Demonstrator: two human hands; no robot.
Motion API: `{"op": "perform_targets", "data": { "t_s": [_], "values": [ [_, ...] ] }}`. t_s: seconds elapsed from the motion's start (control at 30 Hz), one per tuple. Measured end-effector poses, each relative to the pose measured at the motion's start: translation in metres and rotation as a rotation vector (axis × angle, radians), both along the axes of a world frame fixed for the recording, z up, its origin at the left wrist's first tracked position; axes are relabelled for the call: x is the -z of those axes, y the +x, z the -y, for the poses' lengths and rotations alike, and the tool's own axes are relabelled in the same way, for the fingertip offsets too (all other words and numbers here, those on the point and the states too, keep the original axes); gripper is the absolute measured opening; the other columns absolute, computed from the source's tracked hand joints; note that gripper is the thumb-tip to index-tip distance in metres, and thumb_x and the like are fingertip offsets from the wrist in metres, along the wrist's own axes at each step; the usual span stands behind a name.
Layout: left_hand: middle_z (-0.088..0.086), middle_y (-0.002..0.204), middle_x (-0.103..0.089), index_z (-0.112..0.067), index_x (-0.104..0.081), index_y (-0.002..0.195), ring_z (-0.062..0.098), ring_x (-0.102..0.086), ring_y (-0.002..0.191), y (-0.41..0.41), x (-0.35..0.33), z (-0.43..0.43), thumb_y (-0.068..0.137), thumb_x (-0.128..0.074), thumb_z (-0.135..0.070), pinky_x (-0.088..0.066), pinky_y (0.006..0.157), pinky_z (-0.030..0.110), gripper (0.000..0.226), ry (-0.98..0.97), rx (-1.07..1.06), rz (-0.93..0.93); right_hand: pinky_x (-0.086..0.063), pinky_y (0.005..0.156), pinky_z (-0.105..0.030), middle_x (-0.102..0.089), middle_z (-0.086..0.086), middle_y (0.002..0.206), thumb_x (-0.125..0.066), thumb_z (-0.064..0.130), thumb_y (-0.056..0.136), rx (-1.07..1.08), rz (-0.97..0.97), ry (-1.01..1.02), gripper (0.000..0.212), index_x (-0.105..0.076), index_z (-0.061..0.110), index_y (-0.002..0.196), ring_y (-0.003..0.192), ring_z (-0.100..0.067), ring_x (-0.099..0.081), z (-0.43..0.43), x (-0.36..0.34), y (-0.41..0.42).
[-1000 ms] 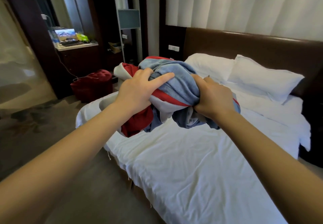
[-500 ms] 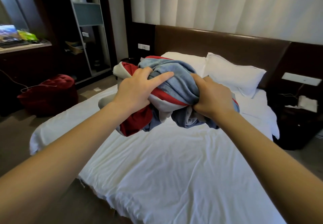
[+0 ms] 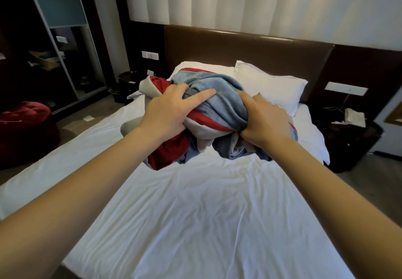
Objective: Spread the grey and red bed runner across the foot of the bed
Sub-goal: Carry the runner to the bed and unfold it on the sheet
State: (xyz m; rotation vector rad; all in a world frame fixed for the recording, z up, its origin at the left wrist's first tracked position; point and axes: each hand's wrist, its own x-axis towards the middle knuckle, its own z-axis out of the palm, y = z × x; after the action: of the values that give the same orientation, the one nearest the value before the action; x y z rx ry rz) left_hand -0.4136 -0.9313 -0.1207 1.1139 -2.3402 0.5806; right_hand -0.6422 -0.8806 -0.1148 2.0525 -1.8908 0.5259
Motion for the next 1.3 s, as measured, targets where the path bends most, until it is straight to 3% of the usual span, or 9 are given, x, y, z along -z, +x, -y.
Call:
{"op": "perform_targets", "data": {
  "t_s": [0.17,0.3,0.73,0.83,1.03,1.2,1.3],
  "values": [
    [0.011,0.114,-0.049,-0.040,-0.032,0.144,0.033,-0.049,0.102,0.007,0.017,0.041,0.084,-0.063,-0.028,-0.044,0.052,0.035,0.068,0.043,0.098,0.017,-0.041,0.057,-0.033,-0.056,-0.006,0.103,-0.068,0.026,0.067,0.087,0.010,0.041,0.075,-0.036,0.034,0.134,0.082,-0.035,-0.058,0.022,0.019,0.014],
    [0.013,0.111,-0.051,-0.039,-0.033,0.143,0.033,-0.051,0.097,0.016,0.030,0.073,0.084,-0.065,-0.027,-0.047,0.051,0.036,0.068,0.052,0.202,0.039,-0.047,0.058,-0.036,-0.054,-0.004,0.104,-0.066,0.027,0.068,0.198,0.026,0.077,0.075,-0.034,0.035,0.135,0.085,-0.035,-0.057,0.032,0.035,0.030],
    [0.011,0.109,-0.051,-0.040,-0.036,0.142,0.033,-0.051,0.101,0.059,0.110,0.147,0.084,-0.062,-0.021,-0.038,0.049,0.031,0.066,0.210,0.497,0.081,-0.027,0.050,-0.027,-0.054,0.002,0.100,-0.069,0.029,0.065,0.453,0.108,0.199,0.074,-0.038,0.037,0.132,0.070,-0.027,-0.052,0.054,0.117,0.104],
    [0.011,0.106,-0.053,-0.038,-0.041,0.141,0.031,-0.053,0.096,0.071,0.145,0.152,0.084,-0.062,-0.020,-0.032,0.049,0.028,0.063,0.245,0.508,0.078,-0.023,0.047,-0.026,-0.054,0.002,0.101,-0.068,0.031,0.066,0.447,0.116,0.266,0.074,-0.037,0.038,0.132,0.071,-0.027,-0.055,0.062,0.150,0.113],
    [0.012,0.104,-0.055,-0.037,-0.043,0.140,0.029,-0.054,0.094,0.095,0.220,0.159,0.086,-0.060,-0.013,-0.037,0.046,0.029,0.062,0.283,0.497,0.070,-0.047,0.052,-0.033,-0.055,0.000,0.105,-0.065,0.039,0.071,0.381,0.151,0.344,0.070,-0.034,0.037,0.134,0.074,-0.030,-0.060,0.076,0.226,0.127],
    [0.015,0.104,-0.057,-0.030,-0.048,0.138,0.032,-0.056,0.092,0.105,0.285,0.163,0.088,-0.056,-0.011,-0.031,0.056,0.027,0.054,0.283,0.489,0.056,-0.045,0.046,-0.032,-0.058,-0.006,0.097,-0.065,0.033,0.073,0.336,0.135,0.356,0.065,-0.038,0.029,0.132,0.064,-0.032,-0.058,0.086,0.295,0.132],
    [0.016,0.106,-0.058,-0.029,-0.048,0.137,0.033,-0.056,0.094,0.108,0.329,0.165,0.092,-0.055,-0.013,-0.041,0.056,0.031,0.049,0.303,0.465,0.053,-0.035,0.045,-0.028,-0.059,-0.009,0.092,-0.069,0.030,0.071,0.325,0.133,0.356,0.067,-0.042,0.026,0.132,0.058,-0.034,-0.056,0.091,0.340,0.132]
  ]
}}
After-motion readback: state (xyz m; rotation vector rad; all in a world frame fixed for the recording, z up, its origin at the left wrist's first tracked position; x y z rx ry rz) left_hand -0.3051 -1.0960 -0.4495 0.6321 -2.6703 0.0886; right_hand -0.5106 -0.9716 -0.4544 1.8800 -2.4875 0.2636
